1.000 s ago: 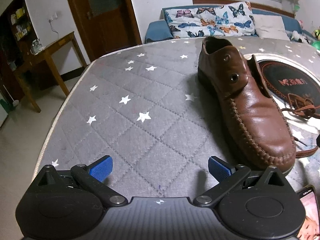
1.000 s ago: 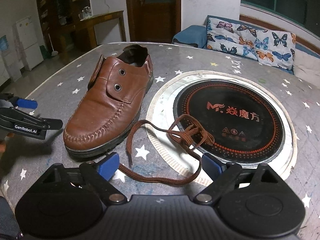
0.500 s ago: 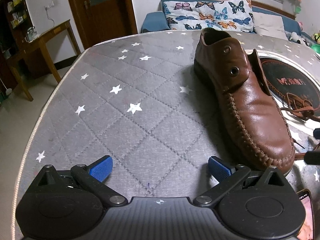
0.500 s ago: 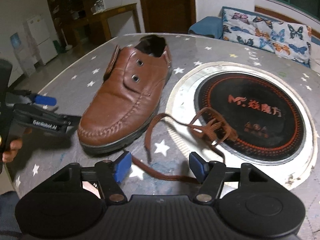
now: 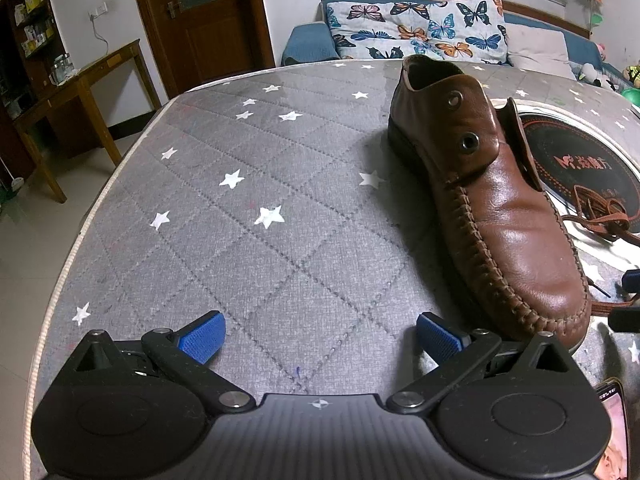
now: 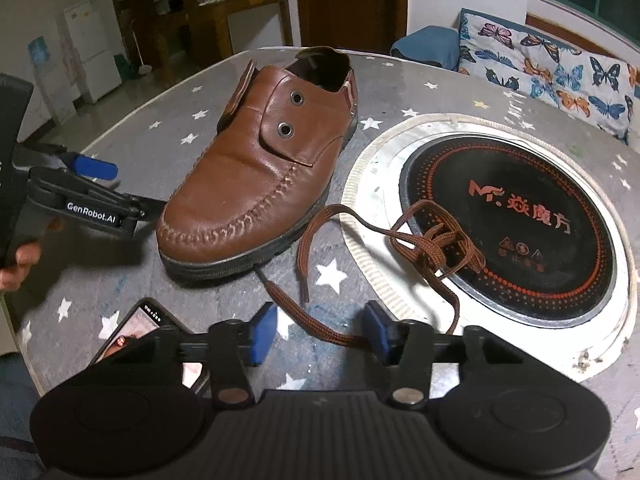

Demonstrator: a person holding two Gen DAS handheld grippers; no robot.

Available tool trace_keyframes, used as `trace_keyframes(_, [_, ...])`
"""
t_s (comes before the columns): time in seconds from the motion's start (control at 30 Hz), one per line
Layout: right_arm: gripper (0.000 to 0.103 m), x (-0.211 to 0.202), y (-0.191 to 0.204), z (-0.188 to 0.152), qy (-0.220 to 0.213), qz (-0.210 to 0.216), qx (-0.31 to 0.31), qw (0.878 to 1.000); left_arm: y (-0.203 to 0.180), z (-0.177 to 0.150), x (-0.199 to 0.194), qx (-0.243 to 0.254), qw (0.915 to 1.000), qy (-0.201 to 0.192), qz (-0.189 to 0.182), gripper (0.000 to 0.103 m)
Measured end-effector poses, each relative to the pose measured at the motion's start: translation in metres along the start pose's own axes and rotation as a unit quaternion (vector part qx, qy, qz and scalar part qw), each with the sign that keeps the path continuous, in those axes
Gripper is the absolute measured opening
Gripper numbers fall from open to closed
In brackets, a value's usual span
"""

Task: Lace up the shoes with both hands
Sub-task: 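Lower the right gripper onto the brown shoelace end and close it, then lift the lace end with the right gripper toward the shoe eyelets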

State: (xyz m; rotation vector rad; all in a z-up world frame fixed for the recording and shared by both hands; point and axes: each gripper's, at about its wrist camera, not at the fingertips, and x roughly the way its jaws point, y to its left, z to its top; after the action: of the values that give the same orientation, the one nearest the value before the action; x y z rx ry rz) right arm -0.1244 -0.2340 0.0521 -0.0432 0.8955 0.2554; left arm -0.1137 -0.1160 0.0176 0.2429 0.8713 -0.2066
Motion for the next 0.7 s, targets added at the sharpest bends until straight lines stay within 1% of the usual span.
trace_keyframes(0.03, [0.037,-0.0006,-0.0004,-0.0003,0.0,0.0,0.0,1.0,0.0,0.0,0.0,0.0,1.0,0.0,0.0,0.103])
trace_keyframes(0.17, [0.019,-0.0031,-0.0019,-0.0013,0.0,-0.004,-0.001,1.0,0.0,0.0003,0.0002,0.001,1.0,0.0,-0.001,0.103])
trace_keyframes(0.27, [0.013,-0.0053,-0.0022,-0.003,-0.001,-0.006,-0.004,1.0,-0.0002,0.0007,0.001,0.002,1.0,0.0,-0.001,0.103])
trace_keyframes(0.4, [0.01,-0.0081,-0.001,-0.0041,-0.004,-0.011,-0.011,1.0,-0.0021,0.001,0.0002,0.006,1.0,-0.001,0.005,0.103])
trace_keyframes(0.57, [0.01,-0.0099,0.0011,-0.0017,-0.009,-0.014,-0.021,1.0,-0.0032,0.0016,-0.001,0.01,0.9997,-0.004,0.021,0.103])
trace_keyframes(0.7, [0.01,-0.0079,0.0011,-0.0013,-0.008,-0.015,-0.023,1.0,0.0003,0.0029,-0.0002,0.005,0.9995,-0.002,0.031,0.103])
